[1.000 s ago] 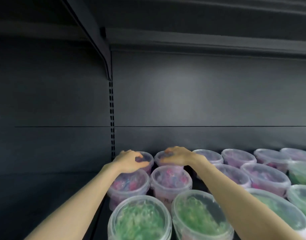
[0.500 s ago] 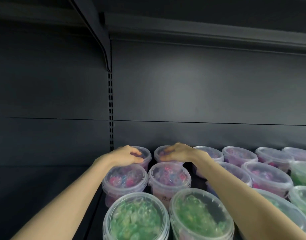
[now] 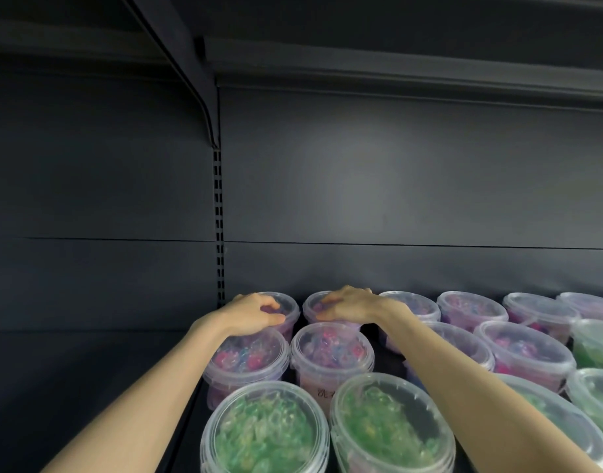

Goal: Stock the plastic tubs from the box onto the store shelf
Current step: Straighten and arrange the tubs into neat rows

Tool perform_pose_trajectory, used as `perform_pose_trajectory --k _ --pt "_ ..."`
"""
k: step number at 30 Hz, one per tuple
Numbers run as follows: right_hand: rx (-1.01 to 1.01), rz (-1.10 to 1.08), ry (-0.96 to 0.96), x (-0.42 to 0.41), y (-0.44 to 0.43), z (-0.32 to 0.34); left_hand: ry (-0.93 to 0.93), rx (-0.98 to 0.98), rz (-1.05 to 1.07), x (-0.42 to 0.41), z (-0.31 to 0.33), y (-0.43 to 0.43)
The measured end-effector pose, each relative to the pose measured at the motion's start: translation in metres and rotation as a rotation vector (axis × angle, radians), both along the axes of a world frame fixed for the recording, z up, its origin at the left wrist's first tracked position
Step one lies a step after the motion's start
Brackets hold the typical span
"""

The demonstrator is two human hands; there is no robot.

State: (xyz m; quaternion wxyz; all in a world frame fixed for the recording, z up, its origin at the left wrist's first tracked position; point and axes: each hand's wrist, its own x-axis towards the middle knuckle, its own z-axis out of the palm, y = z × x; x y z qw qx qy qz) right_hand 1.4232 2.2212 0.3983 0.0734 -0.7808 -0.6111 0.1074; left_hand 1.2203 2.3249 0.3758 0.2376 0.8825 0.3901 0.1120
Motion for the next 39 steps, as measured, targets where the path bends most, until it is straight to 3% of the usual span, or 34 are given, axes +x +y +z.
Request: perform_pose_trajectory --k 8,12,15,21,28,36,39 --pt "-0.024 -0.035 -0.096 -0.007 -0.004 -0.006 -0.029 0.043 0.009 -0.002 0.002 -0.012" --pt "0.219 -0.049 0.033 -0.022 -0.031 0.004 -0.265 0.2 0.019 -0.022 0.006 -0.039" --pt "0.324 0.021 0.125 -0.037 -0.066 0.0 -0.242 0.24 0.043 -0.045 -0.002 -0.066" --pt "0.231 -0.037 0.15 -0.052 -0.103 -0.012 -0.187 0.182 0.157 -0.057 -0.008 -0.101" --pt "0.222 -0.066 0.012 -0.045 -0.118 -0.011 -0.078 0.149 0.141 -0.046 0.0 -0.115" --pt "0.229 -0.094 0.139 -0.039 -0.117 -0.014 -0.187 -0.052 0.07 -0.048 -0.002 -0.114" --pt "0.222 -0.106 0.166 -0.039 -0.113 -0.015 -0.171 -0.038 0.086 -0.05 -0.002 -0.111"
